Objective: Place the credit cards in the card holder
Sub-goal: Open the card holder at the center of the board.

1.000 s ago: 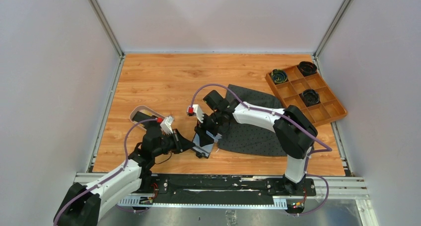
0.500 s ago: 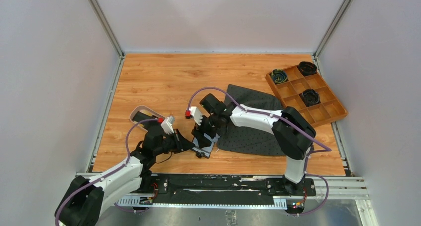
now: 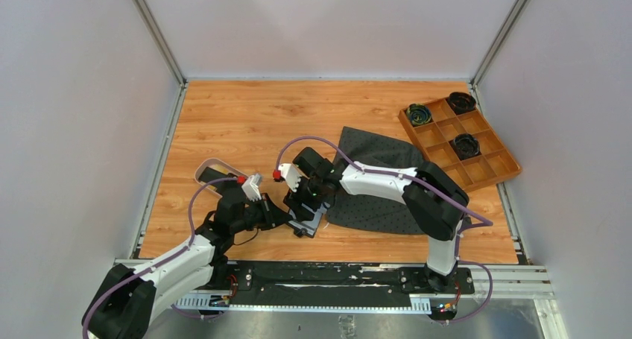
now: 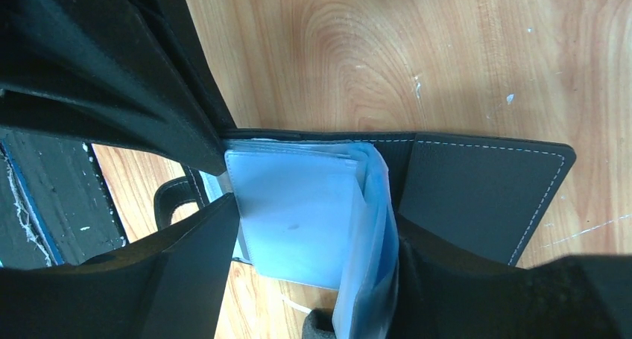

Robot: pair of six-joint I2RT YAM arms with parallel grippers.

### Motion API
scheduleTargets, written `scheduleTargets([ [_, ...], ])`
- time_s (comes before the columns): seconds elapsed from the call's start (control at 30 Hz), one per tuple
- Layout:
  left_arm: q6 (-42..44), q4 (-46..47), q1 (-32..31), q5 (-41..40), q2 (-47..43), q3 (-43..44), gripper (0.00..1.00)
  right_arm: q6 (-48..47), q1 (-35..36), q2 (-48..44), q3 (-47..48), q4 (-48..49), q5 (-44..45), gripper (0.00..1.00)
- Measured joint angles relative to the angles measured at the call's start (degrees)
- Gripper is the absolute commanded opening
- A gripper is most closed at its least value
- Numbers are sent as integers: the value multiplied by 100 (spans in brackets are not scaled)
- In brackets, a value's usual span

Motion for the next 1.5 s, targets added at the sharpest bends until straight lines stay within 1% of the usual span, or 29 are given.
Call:
scheduleTargets([
  [0.27, 37, 0, 0, 26, 11, 0, 0, -133, 13, 0, 66, -90, -11, 74],
  [0.4, 70, 0, 0, 52, 24, 0, 0, -212, 13, 0, 111, -120, -31, 75],
  [0.63, 118, 2, 0, 85, 26, 0, 0, -223, 13, 7, 118, -129, 2, 69],
  [0.97, 138, 0, 0, 85, 57, 9, 0, -203, 13, 68, 179, -173, 44, 57],
  [1.13, 166, -7, 0, 83, 66, 9, 0, -208, 13, 68, 184, -175, 146, 42],
  [1.23, 201, -42, 2, 76, 83, 9, 0, -229, 11, 68, 192, -173, 260, 36],
  [1.4, 243, -48, 9, 76, 114, 9, 0, -317, -39, 66, 195, -173, 315, 36],
  [1.47, 245, -46, 11, 79, 116, 9, 0, -396, -66, 63, 195, -177, 308, 39],
  [1.5, 245, -44, 11, 79, 116, 9, 0, -461, -87, 59, 195, -188, 306, 43],
])
